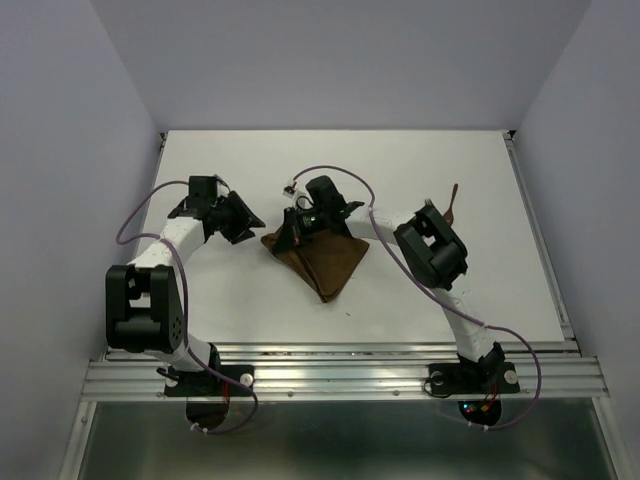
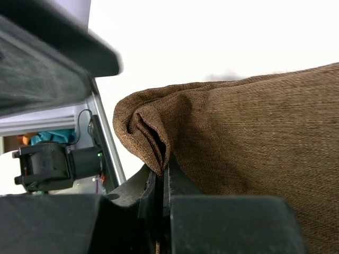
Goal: Fold the napkin into a case and place the utensils inside
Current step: Fold the lower triangle-folded napkin at the center of the board.
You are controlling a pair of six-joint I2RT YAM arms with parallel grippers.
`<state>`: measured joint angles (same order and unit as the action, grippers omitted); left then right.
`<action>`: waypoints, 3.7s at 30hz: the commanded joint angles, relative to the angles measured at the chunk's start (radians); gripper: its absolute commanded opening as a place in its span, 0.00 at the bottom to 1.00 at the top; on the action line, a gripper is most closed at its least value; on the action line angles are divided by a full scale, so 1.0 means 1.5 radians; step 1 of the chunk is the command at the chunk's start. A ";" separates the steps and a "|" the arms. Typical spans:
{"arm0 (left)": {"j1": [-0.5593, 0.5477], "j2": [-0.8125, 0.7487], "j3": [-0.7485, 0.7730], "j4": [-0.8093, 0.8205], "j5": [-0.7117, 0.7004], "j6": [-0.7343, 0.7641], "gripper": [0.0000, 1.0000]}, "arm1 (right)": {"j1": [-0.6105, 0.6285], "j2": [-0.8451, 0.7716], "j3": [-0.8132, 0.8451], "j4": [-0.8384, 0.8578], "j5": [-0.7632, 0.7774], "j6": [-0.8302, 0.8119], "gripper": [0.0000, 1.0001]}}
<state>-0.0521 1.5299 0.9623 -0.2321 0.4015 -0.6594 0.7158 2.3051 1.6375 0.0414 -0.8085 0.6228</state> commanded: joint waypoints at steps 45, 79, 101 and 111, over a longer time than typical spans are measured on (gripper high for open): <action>-0.056 0.127 0.055 0.090 0.093 0.077 0.00 | -0.045 0.103 0.094 -0.006 -0.122 0.080 0.01; -0.060 0.202 0.055 0.092 0.023 0.063 0.00 | -0.045 -0.088 -0.073 -0.197 0.068 -0.082 0.68; -0.060 0.207 0.079 0.073 0.019 0.066 0.00 | -0.039 -0.260 -0.280 -0.228 0.120 -0.132 0.71; -0.060 0.211 0.087 0.069 0.016 0.064 0.00 | -0.025 -0.291 -0.290 -0.258 0.170 -0.145 0.63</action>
<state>-0.1436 1.8400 1.0588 -0.1173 0.4515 -0.5835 0.6590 1.9217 1.1999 -0.3199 -0.6003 0.4320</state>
